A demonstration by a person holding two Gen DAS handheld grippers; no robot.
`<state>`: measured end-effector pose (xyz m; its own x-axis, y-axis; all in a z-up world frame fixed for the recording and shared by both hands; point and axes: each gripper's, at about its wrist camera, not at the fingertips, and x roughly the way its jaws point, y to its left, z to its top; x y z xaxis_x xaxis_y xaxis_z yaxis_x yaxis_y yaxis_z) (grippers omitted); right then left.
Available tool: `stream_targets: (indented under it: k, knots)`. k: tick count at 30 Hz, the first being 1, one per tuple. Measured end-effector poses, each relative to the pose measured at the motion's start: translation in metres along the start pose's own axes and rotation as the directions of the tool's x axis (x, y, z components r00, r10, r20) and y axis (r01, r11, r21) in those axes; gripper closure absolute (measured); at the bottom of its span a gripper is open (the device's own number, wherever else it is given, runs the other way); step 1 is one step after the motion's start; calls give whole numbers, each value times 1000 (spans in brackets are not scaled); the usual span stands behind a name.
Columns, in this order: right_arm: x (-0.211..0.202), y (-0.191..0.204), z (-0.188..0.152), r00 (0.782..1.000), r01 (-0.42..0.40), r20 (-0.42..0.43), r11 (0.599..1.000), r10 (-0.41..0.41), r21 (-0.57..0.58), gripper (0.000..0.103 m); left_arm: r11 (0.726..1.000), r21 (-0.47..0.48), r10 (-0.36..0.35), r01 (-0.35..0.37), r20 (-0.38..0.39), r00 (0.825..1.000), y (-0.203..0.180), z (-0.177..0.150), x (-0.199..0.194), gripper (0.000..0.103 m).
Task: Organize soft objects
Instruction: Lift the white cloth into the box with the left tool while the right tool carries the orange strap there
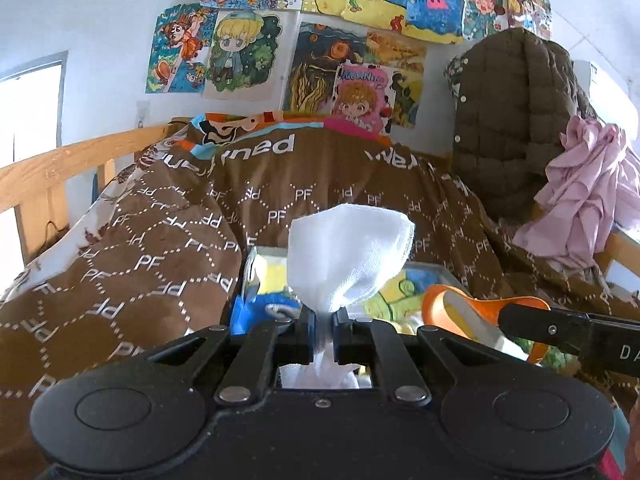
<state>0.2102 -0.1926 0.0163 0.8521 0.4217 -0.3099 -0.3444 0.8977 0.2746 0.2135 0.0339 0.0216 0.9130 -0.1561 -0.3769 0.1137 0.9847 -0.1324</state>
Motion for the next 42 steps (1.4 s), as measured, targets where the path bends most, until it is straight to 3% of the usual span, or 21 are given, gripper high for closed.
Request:
stream_targets:
  k: [10, 15, 19, 26, 33, 42]
  knots:
    - [66, -15, 25, 999, 22, 44, 1000, -21, -15, 62, 999, -32, 11, -11, 20, 1000, 20, 20, 69, 94]
    - [101, -35, 27, 999, 47, 19, 998, -48, 36, 62, 999, -26, -20, 20, -26, 999, 22, 23, 110, 94]
    - [126, -44, 21, 998, 66, -22, 996, -64, 65, 62, 996, -78, -42, 35, -85, 996, 35, 9, 131, 94]
    - [149, -43, 5, 993, 79, -92, 996, -75, 46, 62, 992, -120, -42, 25, -145, 989, 49, -6, 147, 94]
    - [154, -42, -2, 984, 98, -151, 994, -90, 46, 62, 995, -96, -38, 18, -206, 978, 47, -11, 155, 93]
    - [156, -45, -4, 979, 104, -183, 993, -93, 50, 60, 993, -114, -42, 15, -240, 970, 47, -12, 157, 91]
